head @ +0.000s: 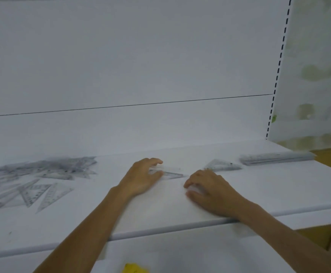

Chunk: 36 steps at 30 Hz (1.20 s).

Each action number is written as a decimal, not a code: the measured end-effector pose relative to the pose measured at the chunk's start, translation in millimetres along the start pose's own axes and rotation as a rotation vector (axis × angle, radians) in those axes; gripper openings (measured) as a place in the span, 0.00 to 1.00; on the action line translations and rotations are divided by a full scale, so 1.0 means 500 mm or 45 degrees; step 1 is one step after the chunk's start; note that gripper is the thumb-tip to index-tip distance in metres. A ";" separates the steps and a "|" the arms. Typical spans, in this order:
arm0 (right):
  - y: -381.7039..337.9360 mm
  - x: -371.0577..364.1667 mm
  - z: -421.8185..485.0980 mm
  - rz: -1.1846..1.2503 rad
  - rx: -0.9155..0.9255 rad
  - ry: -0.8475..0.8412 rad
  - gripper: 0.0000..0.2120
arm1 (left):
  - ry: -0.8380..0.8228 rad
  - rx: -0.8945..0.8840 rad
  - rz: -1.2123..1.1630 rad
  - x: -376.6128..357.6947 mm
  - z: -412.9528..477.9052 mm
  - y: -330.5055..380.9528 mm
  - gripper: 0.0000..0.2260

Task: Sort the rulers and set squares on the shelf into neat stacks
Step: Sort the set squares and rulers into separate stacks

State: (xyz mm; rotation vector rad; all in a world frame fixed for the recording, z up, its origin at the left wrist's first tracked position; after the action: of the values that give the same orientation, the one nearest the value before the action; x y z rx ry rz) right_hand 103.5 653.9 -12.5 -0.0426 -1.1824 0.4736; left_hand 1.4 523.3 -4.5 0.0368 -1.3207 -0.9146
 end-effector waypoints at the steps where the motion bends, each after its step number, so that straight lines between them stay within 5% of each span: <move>1: 0.000 0.002 0.000 0.000 0.000 0.010 0.11 | 0.010 -0.002 -0.029 -0.003 0.001 -0.002 0.13; 19: -0.005 0.004 -0.006 -0.086 -0.029 0.021 0.12 | -0.110 -0.067 0.126 -0.042 0.003 -0.008 0.16; 25: -0.001 0.019 -0.002 0.112 -0.119 -0.001 0.08 | 0.250 0.051 -0.013 0.068 -0.027 -0.022 0.14; 32: -0.148 0.019 0.131 0.230 0.026 0.160 0.08 | 0.294 0.172 -0.188 0.226 -0.147 -0.131 0.06; 36: -0.292 -0.026 0.209 0.368 0.150 0.122 0.08 | 0.375 0.233 -0.104 0.331 -0.246 -0.209 0.12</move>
State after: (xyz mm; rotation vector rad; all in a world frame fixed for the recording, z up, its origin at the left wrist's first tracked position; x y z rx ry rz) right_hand 54.5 495.3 57.2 -0.1347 -1.0564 0.7865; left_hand 40.7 299.7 39.0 0.3569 -1.1293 -0.8189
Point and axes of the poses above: each hand's wrist, its own z-axis towards the middle knuckle, its own x-axis out of the back of the hand, y = z × x, the point moved 10 cm from there along z, towards the middle knuckle, and after that the axes turned 4 degrees about x, right-handed, at the moved point
